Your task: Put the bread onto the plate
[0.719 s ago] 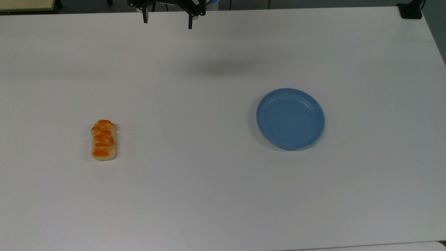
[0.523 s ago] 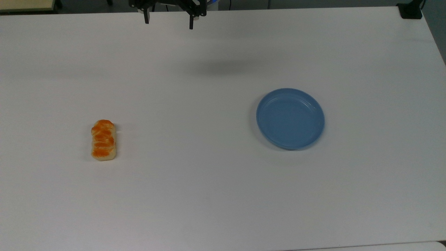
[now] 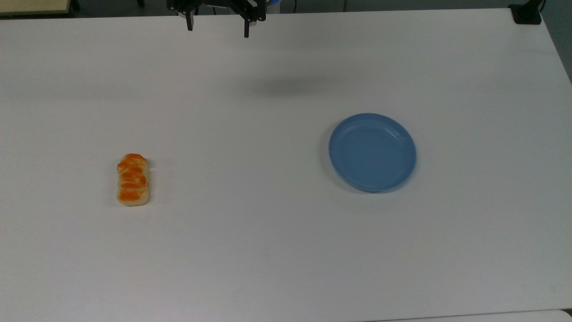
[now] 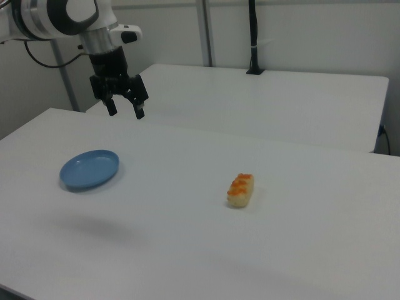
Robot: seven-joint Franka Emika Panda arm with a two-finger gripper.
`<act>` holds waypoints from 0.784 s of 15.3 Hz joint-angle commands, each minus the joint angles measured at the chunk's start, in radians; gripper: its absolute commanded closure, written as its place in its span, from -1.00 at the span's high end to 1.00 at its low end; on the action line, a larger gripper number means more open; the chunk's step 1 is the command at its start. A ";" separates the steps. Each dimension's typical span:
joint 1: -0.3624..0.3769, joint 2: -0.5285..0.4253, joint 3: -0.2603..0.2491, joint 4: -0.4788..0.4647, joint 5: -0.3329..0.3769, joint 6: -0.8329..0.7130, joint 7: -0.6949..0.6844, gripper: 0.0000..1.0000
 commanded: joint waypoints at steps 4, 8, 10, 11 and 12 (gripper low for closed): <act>-0.024 0.054 -0.005 0.005 0.033 0.082 -0.028 1.00; -0.084 0.126 -0.007 0.006 0.033 0.217 -0.066 1.00; -0.110 0.176 -0.008 0.005 0.026 0.291 -0.102 1.00; -0.122 0.205 -0.008 0.005 0.016 0.322 -0.114 1.00; -0.138 0.235 -0.008 0.006 0.011 0.349 -0.125 1.00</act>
